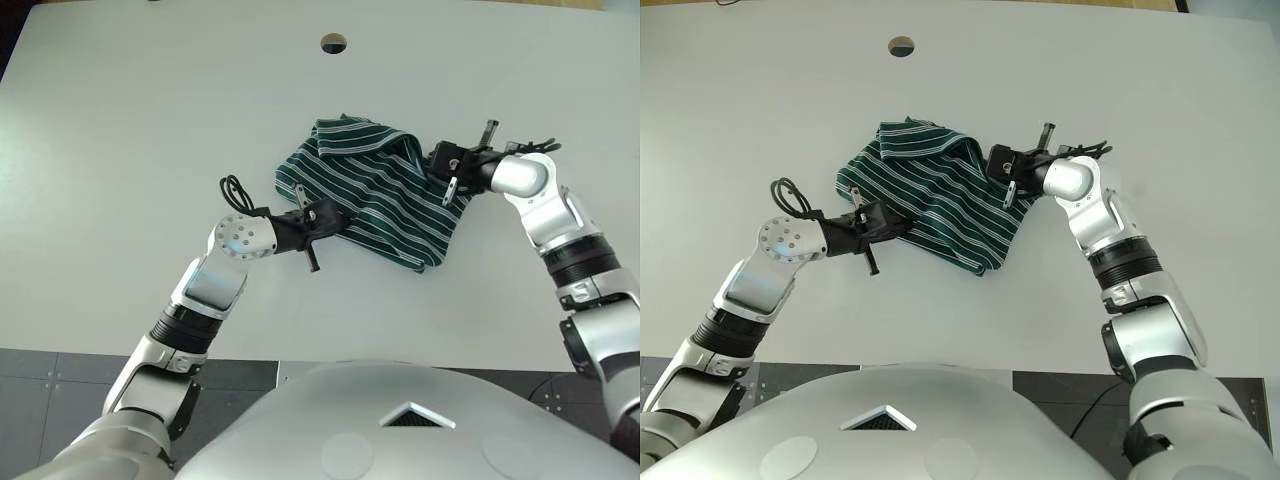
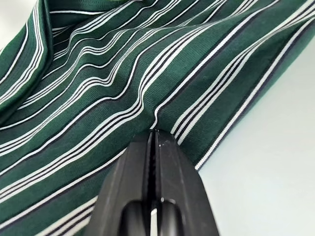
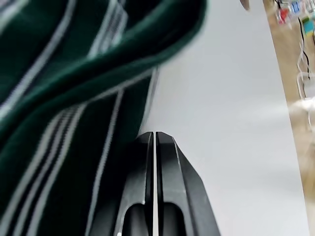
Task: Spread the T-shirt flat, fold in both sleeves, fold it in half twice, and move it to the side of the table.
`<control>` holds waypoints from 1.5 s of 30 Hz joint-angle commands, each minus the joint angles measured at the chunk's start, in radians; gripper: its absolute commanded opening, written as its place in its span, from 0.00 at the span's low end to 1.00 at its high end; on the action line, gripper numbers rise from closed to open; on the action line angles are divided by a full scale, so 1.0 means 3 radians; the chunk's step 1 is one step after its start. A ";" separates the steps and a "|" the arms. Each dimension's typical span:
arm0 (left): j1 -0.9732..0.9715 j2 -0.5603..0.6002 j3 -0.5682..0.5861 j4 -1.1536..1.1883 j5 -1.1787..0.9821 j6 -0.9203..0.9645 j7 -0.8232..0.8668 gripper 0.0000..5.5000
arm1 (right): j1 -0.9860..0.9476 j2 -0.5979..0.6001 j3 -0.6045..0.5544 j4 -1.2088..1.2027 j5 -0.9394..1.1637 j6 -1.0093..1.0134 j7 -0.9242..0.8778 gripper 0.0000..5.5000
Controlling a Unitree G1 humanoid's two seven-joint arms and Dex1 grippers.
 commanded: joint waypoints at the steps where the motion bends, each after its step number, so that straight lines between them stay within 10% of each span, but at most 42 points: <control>1: 0.0028 0.0081 0.0048 0.0019 0.0016 0.0082 -0.0011 0.03 | 0.0084 -0.0052 0.0031 0.0014 -0.0058 -0.0002 0.0091 0.02; 14: -0.0301 0.0290 0.0204 0.0331 0.0033 0.0035 -0.0116 0.03 | 0.1243 -0.1433 0.0019 -0.1974 0.0295 -0.0204 0.1350 0.02; 35: -0.0385 0.0196 0.0250 0.0659 -0.0003 -0.0437 -0.0122 0.03 | 0.1181 -0.0947 -0.0586 -0.2728 0.0988 -0.0173 0.0974 0.02; 45: -0.0269 0.0210 0.0602 -0.0120 -0.0509 -0.0194 -0.0202 0.03 | 0.0864 -0.0802 -0.0233 -0.1847 0.0242 -0.0607 0.0736 0.02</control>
